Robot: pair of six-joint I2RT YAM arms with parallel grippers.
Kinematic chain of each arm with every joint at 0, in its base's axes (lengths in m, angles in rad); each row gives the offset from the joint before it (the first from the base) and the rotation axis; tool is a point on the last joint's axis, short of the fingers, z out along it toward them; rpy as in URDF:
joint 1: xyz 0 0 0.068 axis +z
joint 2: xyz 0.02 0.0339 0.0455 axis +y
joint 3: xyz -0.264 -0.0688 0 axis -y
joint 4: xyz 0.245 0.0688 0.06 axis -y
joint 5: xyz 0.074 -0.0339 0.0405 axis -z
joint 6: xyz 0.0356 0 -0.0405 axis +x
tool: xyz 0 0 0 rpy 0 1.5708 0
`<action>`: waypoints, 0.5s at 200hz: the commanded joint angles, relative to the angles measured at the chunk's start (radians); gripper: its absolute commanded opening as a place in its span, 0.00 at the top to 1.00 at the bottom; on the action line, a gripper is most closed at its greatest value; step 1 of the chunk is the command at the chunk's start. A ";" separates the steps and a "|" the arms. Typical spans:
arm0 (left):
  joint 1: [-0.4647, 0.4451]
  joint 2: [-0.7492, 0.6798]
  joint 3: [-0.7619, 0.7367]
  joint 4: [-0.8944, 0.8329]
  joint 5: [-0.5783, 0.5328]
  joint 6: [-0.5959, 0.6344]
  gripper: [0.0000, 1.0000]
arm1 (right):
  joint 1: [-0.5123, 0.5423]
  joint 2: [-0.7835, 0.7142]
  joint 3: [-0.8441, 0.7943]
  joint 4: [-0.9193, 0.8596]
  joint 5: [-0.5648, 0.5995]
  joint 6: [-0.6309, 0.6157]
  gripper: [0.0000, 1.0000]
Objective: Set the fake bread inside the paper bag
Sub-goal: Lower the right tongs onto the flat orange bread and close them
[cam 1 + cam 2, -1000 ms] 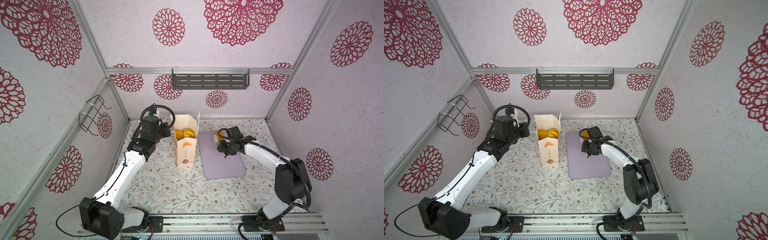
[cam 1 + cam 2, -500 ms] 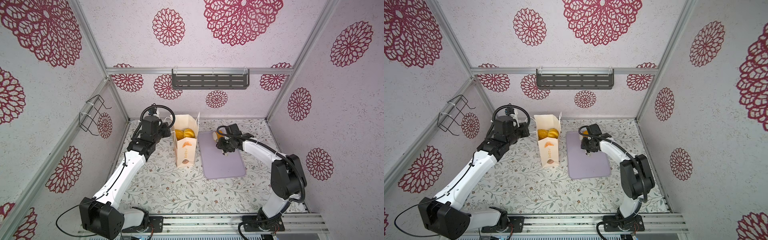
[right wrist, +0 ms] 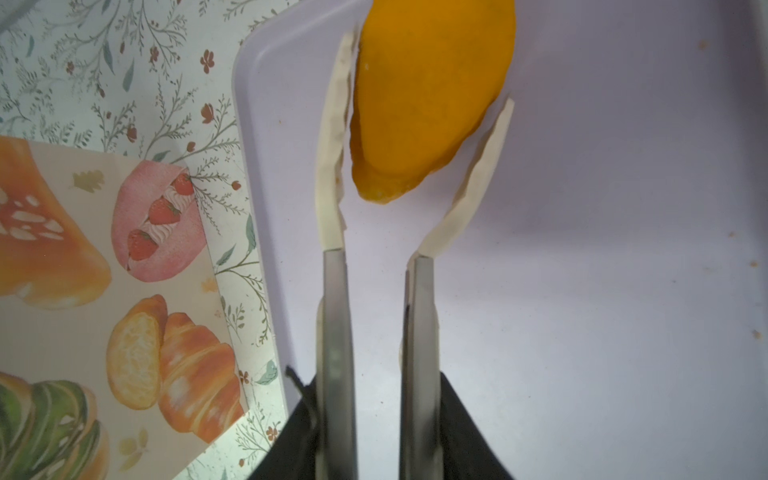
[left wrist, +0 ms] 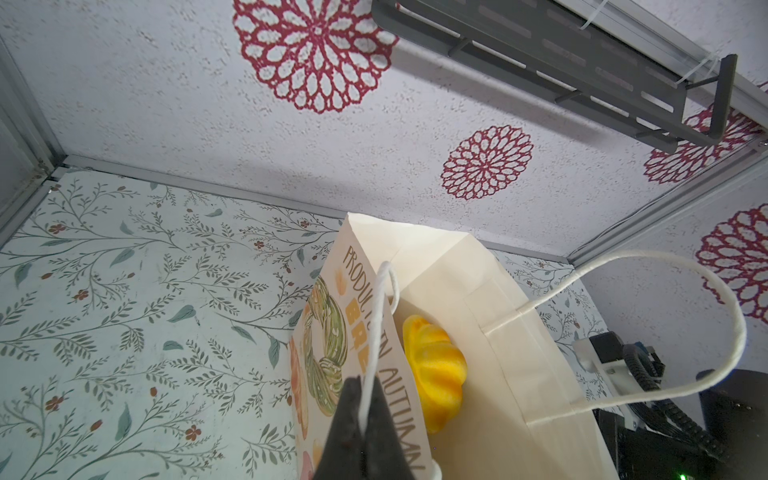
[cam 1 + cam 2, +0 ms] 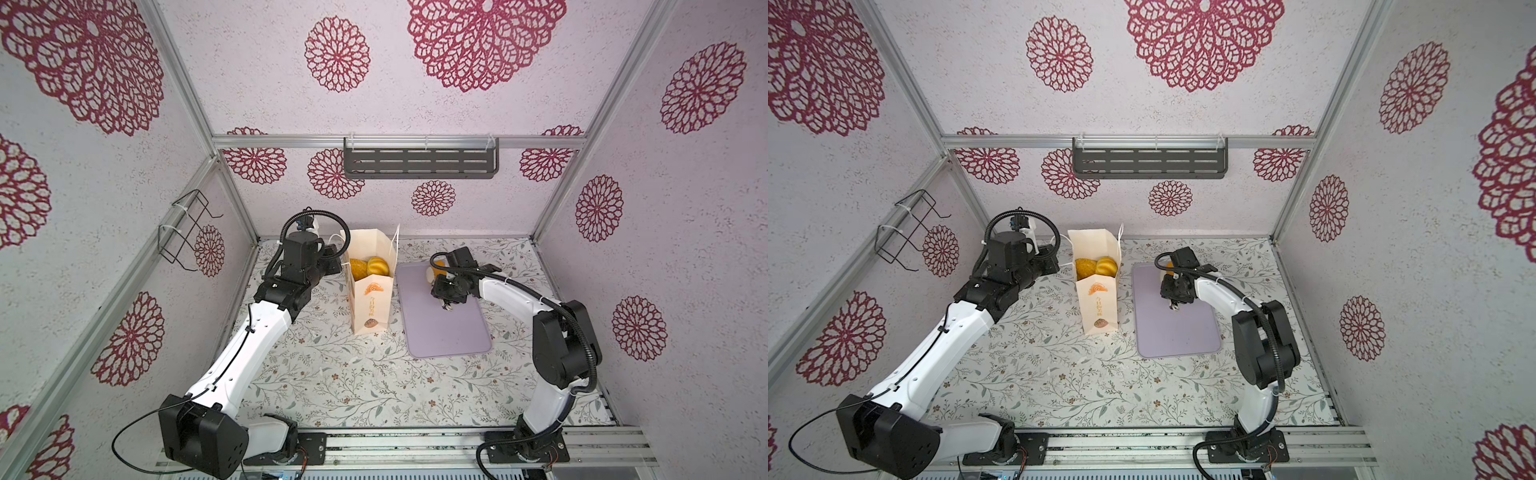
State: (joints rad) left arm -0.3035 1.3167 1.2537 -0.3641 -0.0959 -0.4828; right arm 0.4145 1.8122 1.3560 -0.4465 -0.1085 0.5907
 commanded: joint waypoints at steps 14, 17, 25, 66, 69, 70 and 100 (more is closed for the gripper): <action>-0.008 -0.001 0.003 0.004 -0.006 0.013 1.00 | -0.008 -0.020 0.031 0.015 0.014 -0.013 0.71; -0.007 -0.001 0.002 0.004 -0.005 0.012 1.00 | -0.008 -0.020 0.030 0.015 0.014 -0.014 0.72; -0.008 -0.001 0.003 0.004 -0.004 0.013 1.00 | -0.008 -0.022 0.028 0.014 0.018 -0.015 0.73; -0.008 -0.002 0.006 0.002 -0.003 0.011 1.00 | -0.007 -0.031 0.007 0.026 0.034 -0.023 0.86; -0.007 -0.002 0.004 0.002 -0.001 0.010 1.00 | -0.008 -0.033 0.003 0.031 0.034 -0.022 0.87; -0.007 -0.002 0.004 0.003 -0.001 0.009 1.00 | -0.008 -0.034 0.002 0.032 0.034 -0.022 0.88; -0.007 0.000 0.001 0.008 0.008 0.004 1.00 | -0.005 -0.083 -0.050 0.079 0.036 0.000 0.92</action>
State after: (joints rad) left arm -0.3035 1.3167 1.2537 -0.3641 -0.0956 -0.4831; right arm 0.4149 1.8091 1.3334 -0.4133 -0.1017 0.5770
